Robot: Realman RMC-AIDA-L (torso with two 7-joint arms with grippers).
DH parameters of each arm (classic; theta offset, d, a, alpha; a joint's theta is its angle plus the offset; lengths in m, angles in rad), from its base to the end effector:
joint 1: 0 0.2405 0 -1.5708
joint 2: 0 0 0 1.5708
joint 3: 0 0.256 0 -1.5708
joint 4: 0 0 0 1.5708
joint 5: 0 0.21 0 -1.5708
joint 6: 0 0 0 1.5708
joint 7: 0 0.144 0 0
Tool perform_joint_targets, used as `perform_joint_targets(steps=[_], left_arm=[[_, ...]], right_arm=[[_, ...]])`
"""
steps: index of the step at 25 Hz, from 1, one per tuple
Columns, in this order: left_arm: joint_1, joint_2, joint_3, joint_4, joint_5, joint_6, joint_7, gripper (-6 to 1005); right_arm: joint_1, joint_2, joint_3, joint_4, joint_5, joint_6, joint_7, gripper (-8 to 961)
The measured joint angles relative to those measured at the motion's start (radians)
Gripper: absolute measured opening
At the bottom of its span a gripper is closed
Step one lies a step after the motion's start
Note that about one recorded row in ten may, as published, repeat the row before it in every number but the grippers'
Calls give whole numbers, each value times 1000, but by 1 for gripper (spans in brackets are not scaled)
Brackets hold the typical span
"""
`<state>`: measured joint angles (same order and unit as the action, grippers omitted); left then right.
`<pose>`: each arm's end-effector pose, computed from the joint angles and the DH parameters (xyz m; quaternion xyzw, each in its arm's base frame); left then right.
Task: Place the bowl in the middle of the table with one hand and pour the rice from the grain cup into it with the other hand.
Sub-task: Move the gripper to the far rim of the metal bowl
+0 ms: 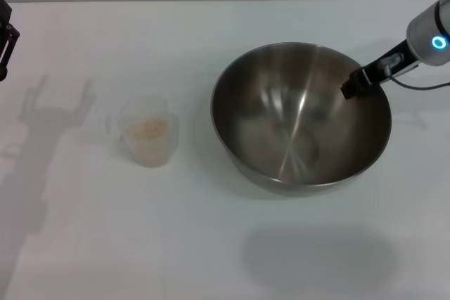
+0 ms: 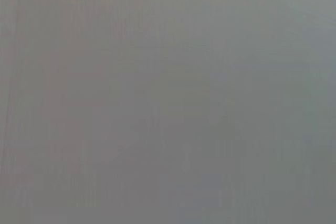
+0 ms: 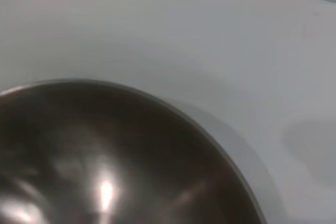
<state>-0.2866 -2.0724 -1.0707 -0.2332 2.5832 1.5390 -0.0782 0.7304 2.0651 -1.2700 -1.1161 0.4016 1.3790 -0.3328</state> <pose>-0.3087 0.2831 0.0185 -0.6500 -0.0949 -0.3915 0.6444 0.2002 0.4015 0.0084 -0.8351 0.4535 -0.1535 0.2707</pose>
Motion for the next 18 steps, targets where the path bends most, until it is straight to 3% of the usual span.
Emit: perform_joint_targets(steps=[5, 8, 18], left_arm=[[-1, 0, 0, 0, 0, 2, 0, 814], [-1, 0, 0, 0, 0, 2, 0, 814], [1, 0, 0, 0, 0, 9, 0, 814]], right_arm=[[6, 0, -2, 21, 0, -5, -10, 343], [5, 0, 1, 20, 0, -6, -10, 95], [-40, 7, 10, -115, 0, -24, -5, 52]])
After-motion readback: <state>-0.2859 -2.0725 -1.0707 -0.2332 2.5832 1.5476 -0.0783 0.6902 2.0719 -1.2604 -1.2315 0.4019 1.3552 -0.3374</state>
